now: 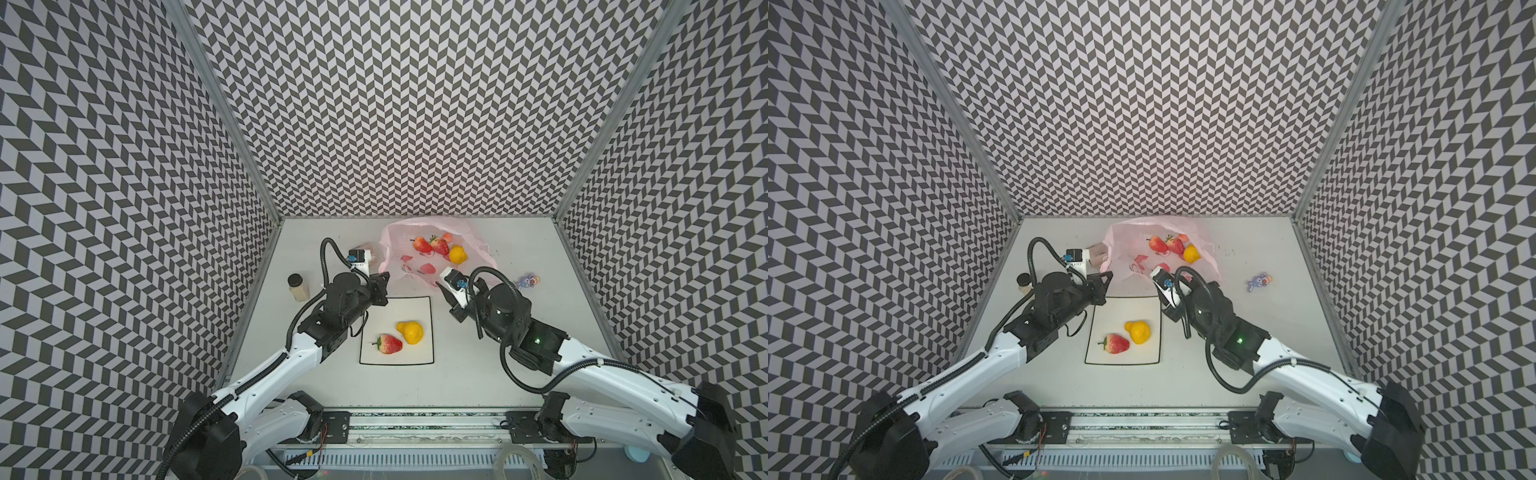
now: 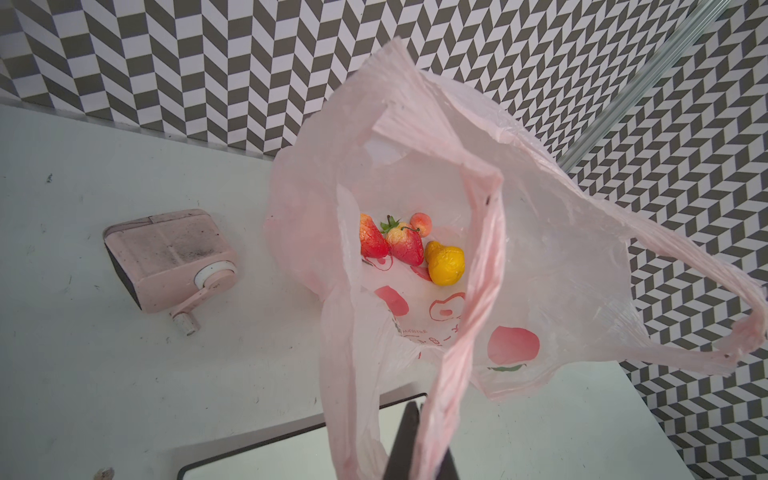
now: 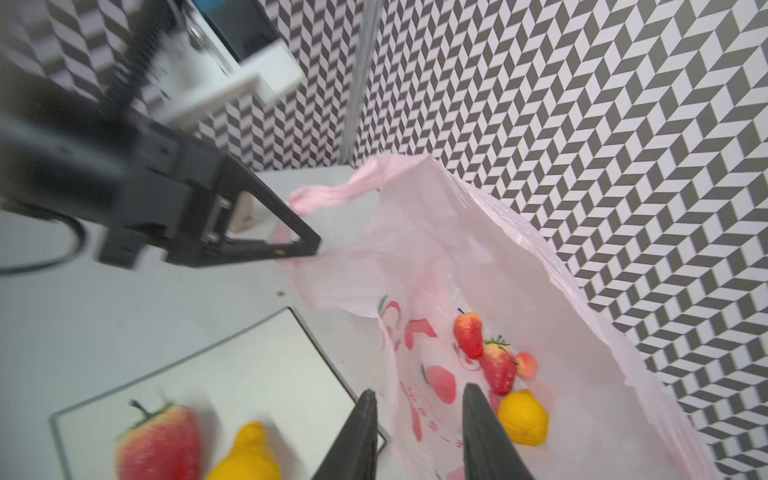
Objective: Take the fake fruits out of the plastic bag
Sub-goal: 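Reach the right gripper into the bag and grasp the orange pear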
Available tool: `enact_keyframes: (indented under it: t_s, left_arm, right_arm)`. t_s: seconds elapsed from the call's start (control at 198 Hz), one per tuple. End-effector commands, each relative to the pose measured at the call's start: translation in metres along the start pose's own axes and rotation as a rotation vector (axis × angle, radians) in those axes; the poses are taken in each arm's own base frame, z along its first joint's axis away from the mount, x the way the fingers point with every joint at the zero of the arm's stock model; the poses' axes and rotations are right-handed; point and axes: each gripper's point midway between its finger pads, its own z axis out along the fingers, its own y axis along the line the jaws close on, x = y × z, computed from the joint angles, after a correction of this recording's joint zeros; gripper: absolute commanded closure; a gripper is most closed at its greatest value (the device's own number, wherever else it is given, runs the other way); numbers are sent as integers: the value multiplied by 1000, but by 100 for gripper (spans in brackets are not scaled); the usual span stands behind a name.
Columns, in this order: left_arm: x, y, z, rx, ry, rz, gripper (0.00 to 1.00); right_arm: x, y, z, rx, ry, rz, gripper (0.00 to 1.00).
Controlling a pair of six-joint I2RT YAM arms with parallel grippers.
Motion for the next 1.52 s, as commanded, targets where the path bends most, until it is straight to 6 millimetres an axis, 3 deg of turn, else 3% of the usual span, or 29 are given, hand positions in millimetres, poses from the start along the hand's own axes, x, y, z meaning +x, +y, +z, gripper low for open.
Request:
enact_keyframes:
  t_s: [0.0, 0.237, 0.561, 0.742, 0.894, 1.172, 1.348, 1.51]
  left_arm:
    - [-8, -6, -6, 12, -9, 26, 100]
    - [-10, -9, -10, 21, -14, 29, 100]
    - [-12, -17, -11, 49, -8, 41, 100]
    - [-13, -25, -14, 77, -1, 48, 100]
    - [-14, -33, -15, 104, 9, 63, 100]
    - [-13, -42, -16, 138, 26, 68, 100]
    - [-10, -56, -18, 176, 59, 79, 100]
    - [0, -64, -19, 206, 101, 87, 100]
  right_arm:
    - [-7, -10, 22, -52, -22, -190, 67]
    - [35, -14, 96, -79, 146, -396, 66]
    - [99, -54, 174, 27, 334, -414, 66]
    - [125, -62, 204, 26, 391, -375, 64]
    - [148, -59, 223, -16, 421, -353, 55]
    - [160, -67, 256, -15, 415, -266, 34]
    - [182, -66, 272, -1, 459, -253, 31]
    - [186, -63, 284, -6, 430, -236, 31]
